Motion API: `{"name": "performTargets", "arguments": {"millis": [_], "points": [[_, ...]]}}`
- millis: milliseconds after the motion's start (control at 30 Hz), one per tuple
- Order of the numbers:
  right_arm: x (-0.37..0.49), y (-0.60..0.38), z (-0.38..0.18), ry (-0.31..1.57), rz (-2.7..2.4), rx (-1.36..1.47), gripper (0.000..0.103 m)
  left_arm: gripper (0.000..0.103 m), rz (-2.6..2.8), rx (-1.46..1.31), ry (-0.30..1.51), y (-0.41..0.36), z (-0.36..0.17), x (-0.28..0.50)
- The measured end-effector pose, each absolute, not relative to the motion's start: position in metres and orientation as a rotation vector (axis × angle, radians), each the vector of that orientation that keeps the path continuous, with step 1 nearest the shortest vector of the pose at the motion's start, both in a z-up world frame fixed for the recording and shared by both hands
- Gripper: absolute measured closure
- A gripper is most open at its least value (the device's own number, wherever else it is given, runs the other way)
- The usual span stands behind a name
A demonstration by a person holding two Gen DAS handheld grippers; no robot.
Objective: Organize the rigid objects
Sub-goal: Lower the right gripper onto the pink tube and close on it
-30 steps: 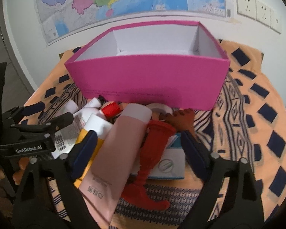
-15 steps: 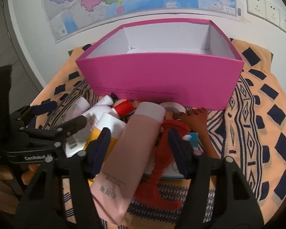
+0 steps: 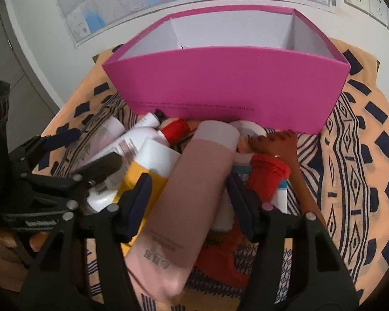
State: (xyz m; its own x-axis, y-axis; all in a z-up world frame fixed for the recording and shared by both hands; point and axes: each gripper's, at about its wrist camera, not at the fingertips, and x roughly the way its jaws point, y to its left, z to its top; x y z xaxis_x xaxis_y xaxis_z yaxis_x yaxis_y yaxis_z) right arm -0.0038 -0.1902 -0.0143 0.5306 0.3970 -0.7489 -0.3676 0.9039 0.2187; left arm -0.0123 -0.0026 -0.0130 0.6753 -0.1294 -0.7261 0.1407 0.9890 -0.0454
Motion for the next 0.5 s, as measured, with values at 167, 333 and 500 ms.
{"name": "performTargets", "arguments": {"millis": [167,333,500], "points": [[-0.001,-0.195,-0.014,0.908,0.453,0.060,0.048,0.002,-0.218,0.036,0.821,-0.008,-0.014,-0.019],[0.007,-0.207,-0.016,0.935,0.475,0.141,0.052,0.003,-0.352,0.086,0.796,-0.027,-0.008,-0.035],[0.013,-0.207,-0.020,0.969,0.495,0.155,0.052,0.017,-0.458,0.094,0.847,-0.045,-0.014,-0.036]]}}
